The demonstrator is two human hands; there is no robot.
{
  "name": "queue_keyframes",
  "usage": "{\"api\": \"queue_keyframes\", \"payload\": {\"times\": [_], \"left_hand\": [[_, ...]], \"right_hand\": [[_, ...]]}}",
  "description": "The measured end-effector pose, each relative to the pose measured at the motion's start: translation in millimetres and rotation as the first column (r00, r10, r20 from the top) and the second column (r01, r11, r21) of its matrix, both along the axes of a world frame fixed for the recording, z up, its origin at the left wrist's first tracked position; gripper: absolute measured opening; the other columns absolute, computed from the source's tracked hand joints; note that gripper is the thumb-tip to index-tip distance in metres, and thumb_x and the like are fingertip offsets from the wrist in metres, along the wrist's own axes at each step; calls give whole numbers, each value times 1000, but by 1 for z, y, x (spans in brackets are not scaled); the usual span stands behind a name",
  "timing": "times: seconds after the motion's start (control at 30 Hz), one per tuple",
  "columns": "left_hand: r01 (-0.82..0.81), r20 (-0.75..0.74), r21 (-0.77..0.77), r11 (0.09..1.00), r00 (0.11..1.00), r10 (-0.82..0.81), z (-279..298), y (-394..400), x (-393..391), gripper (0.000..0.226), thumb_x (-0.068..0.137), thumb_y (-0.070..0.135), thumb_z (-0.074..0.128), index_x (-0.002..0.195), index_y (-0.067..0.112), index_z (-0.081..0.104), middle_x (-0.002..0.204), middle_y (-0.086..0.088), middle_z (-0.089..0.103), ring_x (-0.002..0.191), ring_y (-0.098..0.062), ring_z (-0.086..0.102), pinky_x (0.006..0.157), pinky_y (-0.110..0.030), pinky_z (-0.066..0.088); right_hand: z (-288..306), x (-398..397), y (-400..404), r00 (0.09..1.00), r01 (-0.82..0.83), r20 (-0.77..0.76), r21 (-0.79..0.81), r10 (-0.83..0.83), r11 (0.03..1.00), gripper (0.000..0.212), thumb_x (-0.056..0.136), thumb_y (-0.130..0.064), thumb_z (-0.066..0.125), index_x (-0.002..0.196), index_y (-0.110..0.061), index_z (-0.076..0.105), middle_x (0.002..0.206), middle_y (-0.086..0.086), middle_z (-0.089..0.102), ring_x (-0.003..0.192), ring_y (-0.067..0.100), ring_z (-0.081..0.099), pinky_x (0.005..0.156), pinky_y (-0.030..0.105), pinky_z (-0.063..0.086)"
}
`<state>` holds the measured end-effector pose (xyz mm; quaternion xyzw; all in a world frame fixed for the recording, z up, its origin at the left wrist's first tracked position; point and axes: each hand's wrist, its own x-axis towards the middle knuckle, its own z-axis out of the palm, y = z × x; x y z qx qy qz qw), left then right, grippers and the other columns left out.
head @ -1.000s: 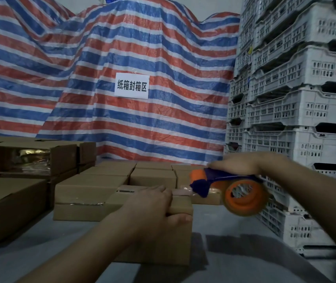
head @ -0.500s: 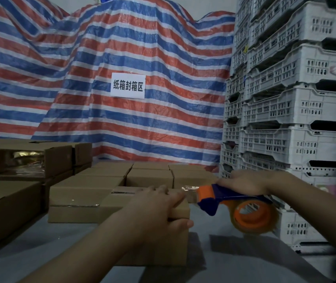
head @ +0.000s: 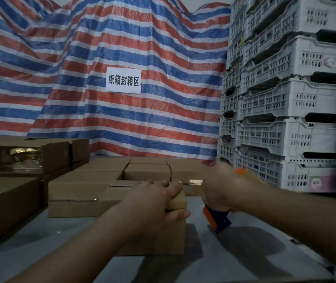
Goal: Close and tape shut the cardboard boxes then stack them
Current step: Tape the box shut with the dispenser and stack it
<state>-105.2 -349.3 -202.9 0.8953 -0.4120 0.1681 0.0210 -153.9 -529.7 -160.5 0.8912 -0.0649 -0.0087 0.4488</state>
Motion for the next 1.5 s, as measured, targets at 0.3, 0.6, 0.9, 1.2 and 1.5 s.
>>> {"api": "queue_keyframes", "payload": {"times": [0.3, 0.6, 0.9, 1.2, 1.5], "left_hand": [[22, 31, -17, 1000, 999, -22, -1, -1, -2, 73, 89, 74, 36, 151, 40, 19, 151, 2, 40, 131, -24, 43, 102, -43, 39], [17, 16, 18, 1000, 1000, -18, 5, -3, -5, 74, 90, 71, 38, 152, 35, 21, 151, 0, 40, 130, -25, 45, 102, -44, 42], [22, 48, 30, 999, 999, -24, 5, -3, -4, 75, 89, 73, 39, 152, 36, 22, 147, 3, 44, 126, -22, 48, 99, -41, 44], [48, -135, -84, 995, 989, -59, 19, 7, -3, 40, 90, 56, 55, 113, 24, 61, 103, 7, 65, 90, -9, 58, 79, -27, 49], [-257, -449, -780, 571, 865, -225, -19, 80, 31, 46, 90, 57, 52, 132, 37, 53, 112, 24, 57, 105, 6, 51, 78, -14, 40]], "right_hand": [[-79, -13, -57, 944, -90, 328, 141, 39, 986, 24, 104, -37, 46, 125, -30, 54, 66, 0, 34, 57, 19, 49, 52, 30, 48], [-49, -25, -38, 906, -145, 422, 392, -38, 908, 45, 105, -53, 19, 85, -27, 49, 74, -4, 47, 60, 12, 45, 57, 30, 39], [36, 28, 55, 864, -503, 504, 859, -16, -99, 52, 105, -54, 29, 150, -28, 35, 127, -14, 47, 96, -2, 45, 77, 20, 33], [-13, 62, 63, 929, -359, 289, 859, -233, -366, 28, 102, -53, 37, 98, -34, 58, 101, -3, 65, 91, 12, 63, 93, 38, 53], [-19, 46, 49, 918, -397, 355, 782, -179, -480, 33, 104, -54, 40, 123, -35, 58, 118, -15, 60, 97, -5, 52, 69, 16, 34]]}}
